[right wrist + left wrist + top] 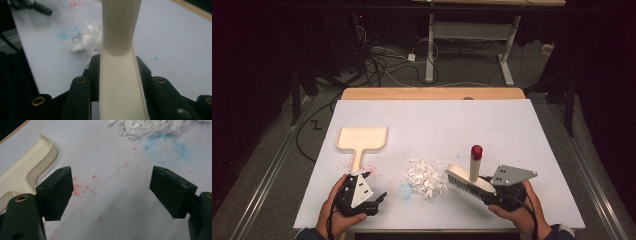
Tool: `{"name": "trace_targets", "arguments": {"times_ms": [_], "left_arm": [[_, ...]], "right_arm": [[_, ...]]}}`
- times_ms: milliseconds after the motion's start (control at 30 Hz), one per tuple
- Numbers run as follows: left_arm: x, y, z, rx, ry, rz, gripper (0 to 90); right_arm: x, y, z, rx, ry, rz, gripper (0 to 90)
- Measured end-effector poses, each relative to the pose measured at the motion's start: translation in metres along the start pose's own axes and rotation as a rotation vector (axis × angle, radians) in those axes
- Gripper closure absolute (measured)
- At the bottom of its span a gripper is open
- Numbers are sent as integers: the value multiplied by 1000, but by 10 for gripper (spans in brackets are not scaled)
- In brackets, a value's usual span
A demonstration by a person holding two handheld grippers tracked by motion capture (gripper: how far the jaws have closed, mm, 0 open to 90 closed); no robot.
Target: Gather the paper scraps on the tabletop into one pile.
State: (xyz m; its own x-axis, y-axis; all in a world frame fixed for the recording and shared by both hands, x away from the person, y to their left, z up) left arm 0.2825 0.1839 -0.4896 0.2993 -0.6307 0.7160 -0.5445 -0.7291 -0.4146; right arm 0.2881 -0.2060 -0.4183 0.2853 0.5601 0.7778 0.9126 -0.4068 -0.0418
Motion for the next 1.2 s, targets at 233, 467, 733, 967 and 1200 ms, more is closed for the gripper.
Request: {"name": "trace_targets", "arguments": {"times_ms": [233, 467, 733, 967, 1200], "left_arm": [[2, 3, 3, -10, -4, 14, 182], [3, 4, 6, -18, -5, 20, 182], [1, 2, 3, -14, -4, 15, 183], [1, 2, 3, -10, -8, 13, 183], [2, 3, 4, -11, -9, 14, 182]], "right_arm": [[-10, -9, 20, 78, -35, -4, 674], [6, -8, 45, 86, -6, -33, 675], [10, -6, 31, 92, 15, -41, 674], [-2, 4, -9, 75, 25, -11, 673], [-28, 20, -43, 59, 3, 75, 673]]}}
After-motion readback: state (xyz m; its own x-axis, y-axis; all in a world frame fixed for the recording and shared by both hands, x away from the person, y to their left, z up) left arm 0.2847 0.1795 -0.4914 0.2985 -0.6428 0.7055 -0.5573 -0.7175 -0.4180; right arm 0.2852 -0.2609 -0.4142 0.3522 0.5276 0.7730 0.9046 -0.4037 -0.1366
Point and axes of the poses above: each handheld gripper's, and its own axes: z roughly forward along the jaws, x roughly out of its top, y roughly to its right, the point moved 2 cm from there along z, roughly forward along the jaws, and after that the axes turned 12 degrees about x, right-handed, at the moved point
